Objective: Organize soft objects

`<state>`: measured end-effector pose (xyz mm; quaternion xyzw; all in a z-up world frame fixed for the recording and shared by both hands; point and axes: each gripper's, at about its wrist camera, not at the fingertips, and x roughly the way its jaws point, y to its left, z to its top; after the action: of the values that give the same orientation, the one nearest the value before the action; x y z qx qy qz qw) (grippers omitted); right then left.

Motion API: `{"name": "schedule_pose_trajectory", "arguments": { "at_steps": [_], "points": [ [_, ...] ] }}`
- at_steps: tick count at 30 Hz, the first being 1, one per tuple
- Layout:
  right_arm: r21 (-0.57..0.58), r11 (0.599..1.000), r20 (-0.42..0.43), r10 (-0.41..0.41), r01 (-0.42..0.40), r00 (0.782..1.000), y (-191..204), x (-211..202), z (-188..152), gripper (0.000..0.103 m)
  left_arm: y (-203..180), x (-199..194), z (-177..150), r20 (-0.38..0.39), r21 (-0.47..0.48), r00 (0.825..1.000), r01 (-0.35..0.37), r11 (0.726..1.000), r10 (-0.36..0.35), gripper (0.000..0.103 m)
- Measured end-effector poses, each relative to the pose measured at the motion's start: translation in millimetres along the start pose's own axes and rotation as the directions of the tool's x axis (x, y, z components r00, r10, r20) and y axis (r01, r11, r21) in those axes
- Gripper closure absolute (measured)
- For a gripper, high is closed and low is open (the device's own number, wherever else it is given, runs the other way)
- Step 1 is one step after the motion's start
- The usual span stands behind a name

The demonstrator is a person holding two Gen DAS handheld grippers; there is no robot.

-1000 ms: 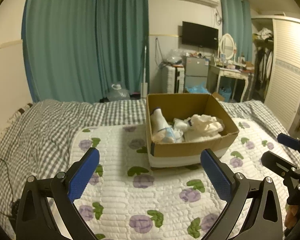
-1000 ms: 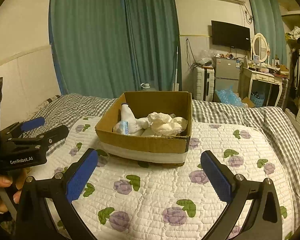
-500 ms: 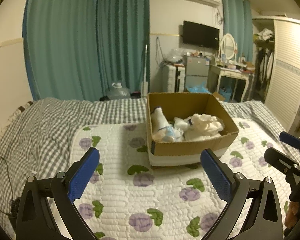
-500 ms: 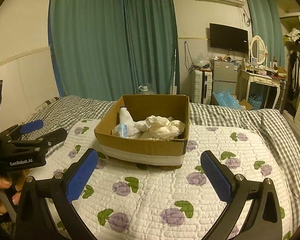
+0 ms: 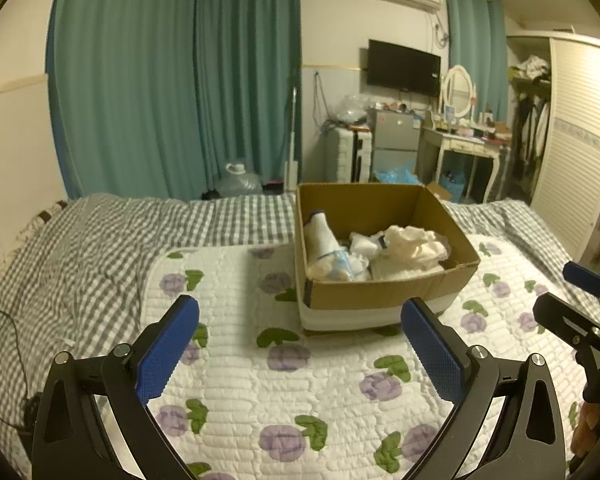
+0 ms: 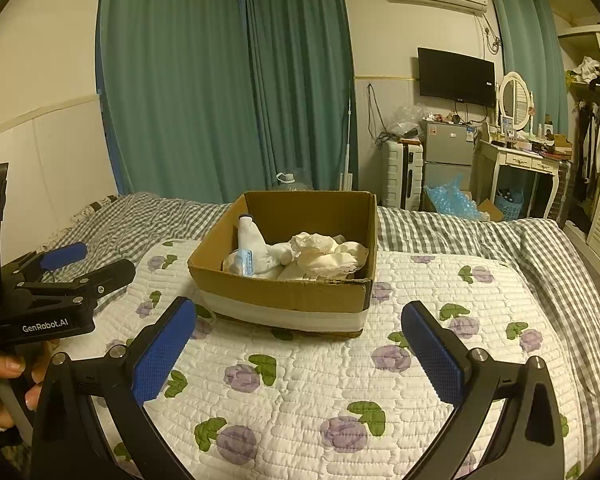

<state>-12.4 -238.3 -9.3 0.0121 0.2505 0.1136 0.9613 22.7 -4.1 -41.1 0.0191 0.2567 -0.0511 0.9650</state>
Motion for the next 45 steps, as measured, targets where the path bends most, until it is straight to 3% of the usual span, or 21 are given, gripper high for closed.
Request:
{"name": "schedule_pose_trajectory", "arguments": {
  "at_steps": [45],
  "points": [
    [-0.005,1.000,-0.006,-0.011,0.011,1.000,2.3,-1.3,-1.5,0.000,-7.3,-3.3,-3.6,-0.028,0.024,1.000,0.009,1.000,-0.008,0.000]
  ]
}}
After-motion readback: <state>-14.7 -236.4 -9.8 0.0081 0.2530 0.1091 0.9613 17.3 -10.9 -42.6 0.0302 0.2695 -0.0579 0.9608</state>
